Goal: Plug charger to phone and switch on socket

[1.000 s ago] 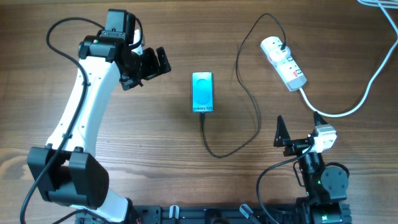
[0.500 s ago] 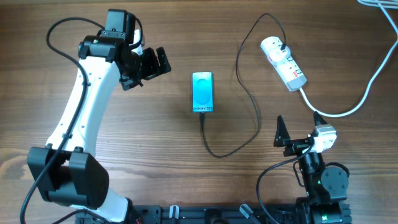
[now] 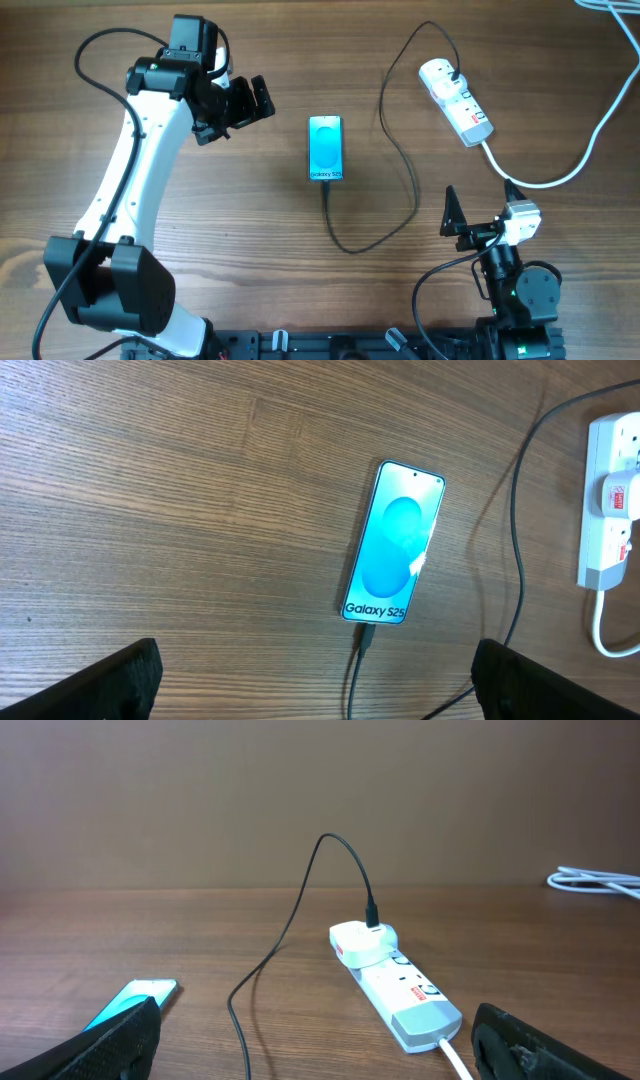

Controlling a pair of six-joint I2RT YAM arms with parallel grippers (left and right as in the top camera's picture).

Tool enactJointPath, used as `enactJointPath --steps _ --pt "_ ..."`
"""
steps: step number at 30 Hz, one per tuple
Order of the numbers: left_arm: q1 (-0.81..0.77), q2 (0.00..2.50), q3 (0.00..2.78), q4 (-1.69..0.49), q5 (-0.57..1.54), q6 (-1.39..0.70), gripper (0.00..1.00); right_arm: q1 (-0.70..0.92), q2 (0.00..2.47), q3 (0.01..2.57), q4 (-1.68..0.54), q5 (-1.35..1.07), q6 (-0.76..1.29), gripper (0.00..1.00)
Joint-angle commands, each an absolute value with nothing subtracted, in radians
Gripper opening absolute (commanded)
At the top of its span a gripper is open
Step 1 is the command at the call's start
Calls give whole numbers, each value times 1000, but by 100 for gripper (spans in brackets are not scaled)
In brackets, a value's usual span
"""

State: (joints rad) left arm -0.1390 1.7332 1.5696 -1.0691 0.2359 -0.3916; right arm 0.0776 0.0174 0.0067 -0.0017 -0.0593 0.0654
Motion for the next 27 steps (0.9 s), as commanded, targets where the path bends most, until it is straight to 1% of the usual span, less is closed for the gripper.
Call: enactJointPath --steps 1,15,20,27 --pt "-138 1737 1571 -1067 234 -401 100 74 4 5 1 -54 53 100" --pt "-138 1737 1571 -1068 234 -401 100 74 4 5 1 -54 53 100" --pt "-138 1737 1571 -1124 233 -401 100 74 4 5 1 -54 53 100" --pt "-141 1737 1571 -1145 234 -402 100 74 4 5 1 -54 53 100"
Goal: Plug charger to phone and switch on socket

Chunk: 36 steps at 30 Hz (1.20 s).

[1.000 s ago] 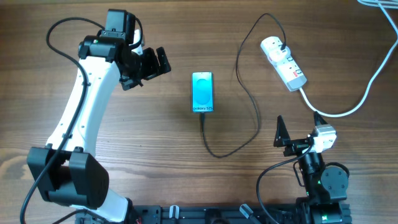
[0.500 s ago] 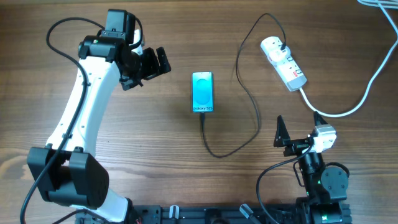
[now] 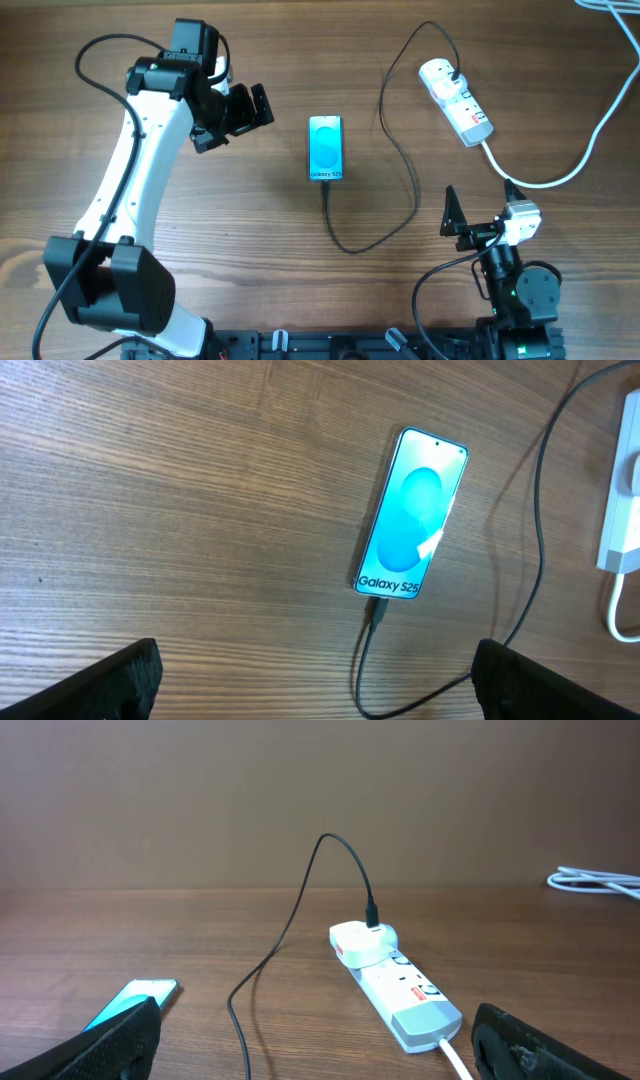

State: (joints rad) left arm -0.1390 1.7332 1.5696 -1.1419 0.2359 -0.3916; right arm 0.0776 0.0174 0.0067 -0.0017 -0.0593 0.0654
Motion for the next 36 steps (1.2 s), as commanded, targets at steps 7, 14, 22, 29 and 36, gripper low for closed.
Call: enactJointPath --steps 7,14,22,29,36 --pt "-160 1721 1557 -1163 156 -397 100 74 4 5 1 -54 53 100" --pt "-190 1502 1259 -851 143 -402 100 74 4 5 1 -54 53 100" --pt "-163 1227 1037 -804 135 -400 100 74 4 5 1 -54 53 100" --pt "-162 1084 991 -820 129 -305 100 74 4 5 1 -54 53 100" --pt "-160 868 721 -573 130 -295 100 74 4 5 1 -54 53 100"
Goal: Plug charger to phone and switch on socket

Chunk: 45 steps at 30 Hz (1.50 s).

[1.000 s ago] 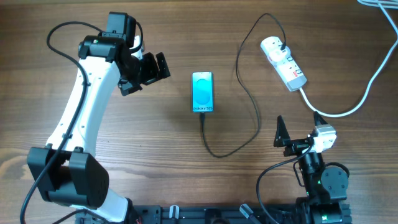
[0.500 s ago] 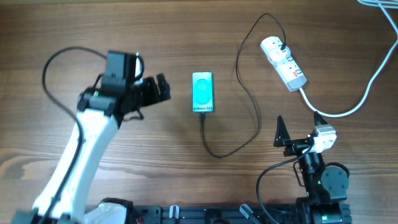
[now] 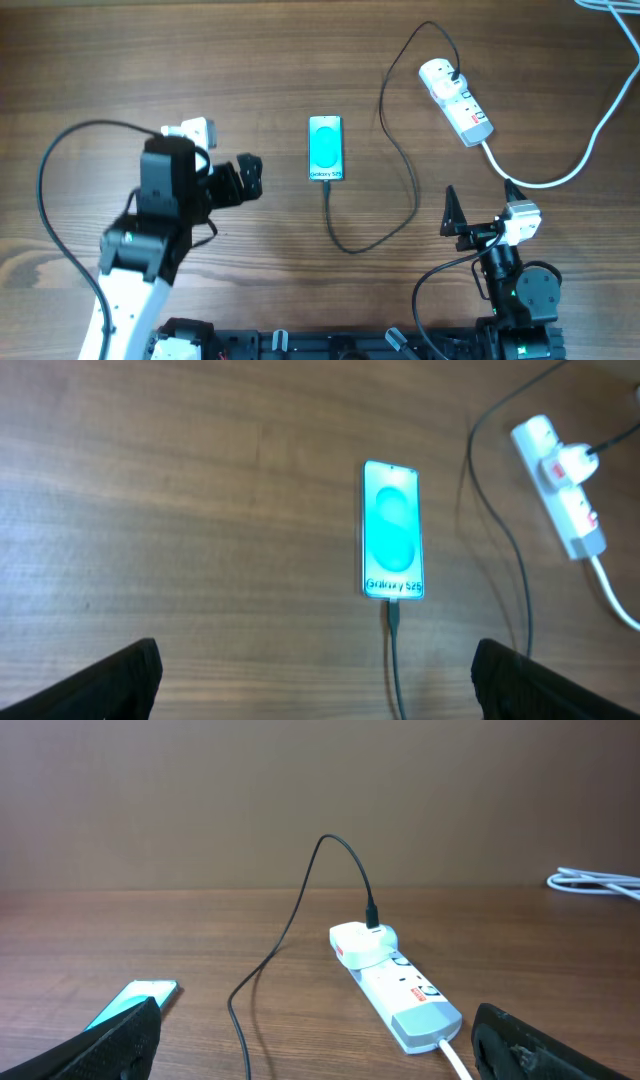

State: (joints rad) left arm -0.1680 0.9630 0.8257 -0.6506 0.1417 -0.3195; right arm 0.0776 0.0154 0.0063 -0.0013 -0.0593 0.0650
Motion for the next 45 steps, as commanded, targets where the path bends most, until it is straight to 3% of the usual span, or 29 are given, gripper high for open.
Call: enactJointPath --steps 1,9,21,33,37,42,45 --pt "-160 834 686 -539 130 -295 100 74 4 5 1 -54 53 100" --pt "-159 567 478 -377 130 -291 100 74 4 5 1 -54 53 100" --pt "-157 179 305 -353 129 -268 100 74 7 5 1 -54 53 100" --pt "-65 2 137 -158 129 -269 100 74 10 5 1 -54 53 100" --pt "-39 3 114 -107 128 -269 100 74 10 5 1 -54 53 100" --pt "-20 3 9 123 129 -269 100 74 10 5 1 -54 53 100" --pt "-19 3 6 121 128 -268 100 74 10 5 1 -54 53 100"
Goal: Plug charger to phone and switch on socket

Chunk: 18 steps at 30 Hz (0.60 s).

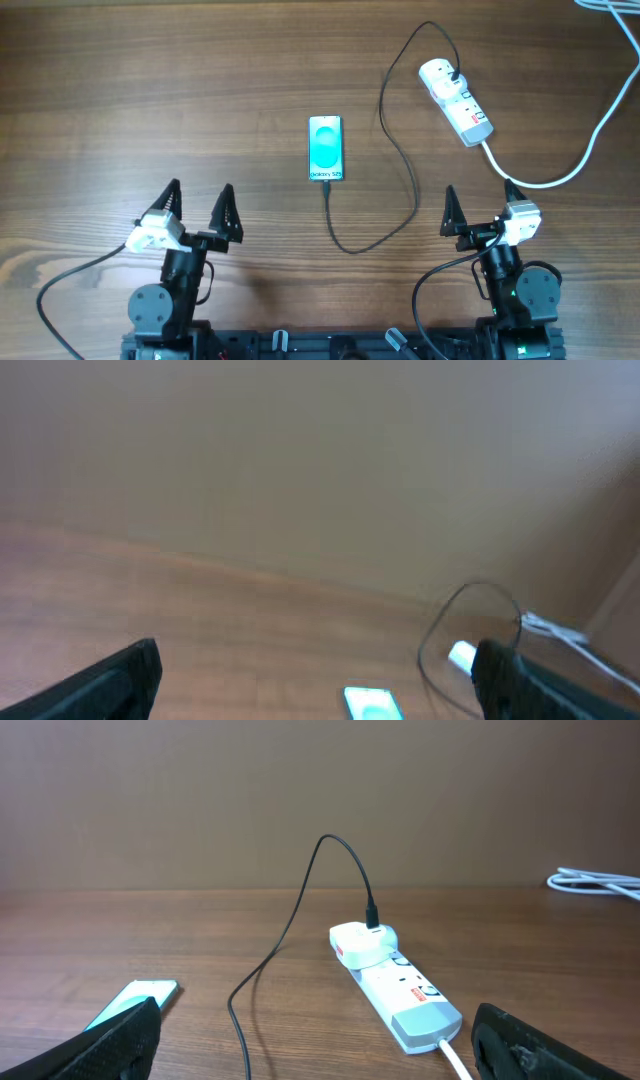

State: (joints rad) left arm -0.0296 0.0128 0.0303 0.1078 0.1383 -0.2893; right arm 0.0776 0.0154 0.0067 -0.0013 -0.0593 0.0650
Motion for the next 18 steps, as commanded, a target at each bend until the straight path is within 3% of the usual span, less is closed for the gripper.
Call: enactJointPath --steps 1,10,18 --pt "-15 3 6 120 125 -268 100 74 10 5 1 -54 53 100" --pt "-7 3 6 -68 70 -173 100 74 10 5 1 -54 53 100" --pt "-7 3 6 -78 31 -29 100 74 10 5 1 -54 53 100"
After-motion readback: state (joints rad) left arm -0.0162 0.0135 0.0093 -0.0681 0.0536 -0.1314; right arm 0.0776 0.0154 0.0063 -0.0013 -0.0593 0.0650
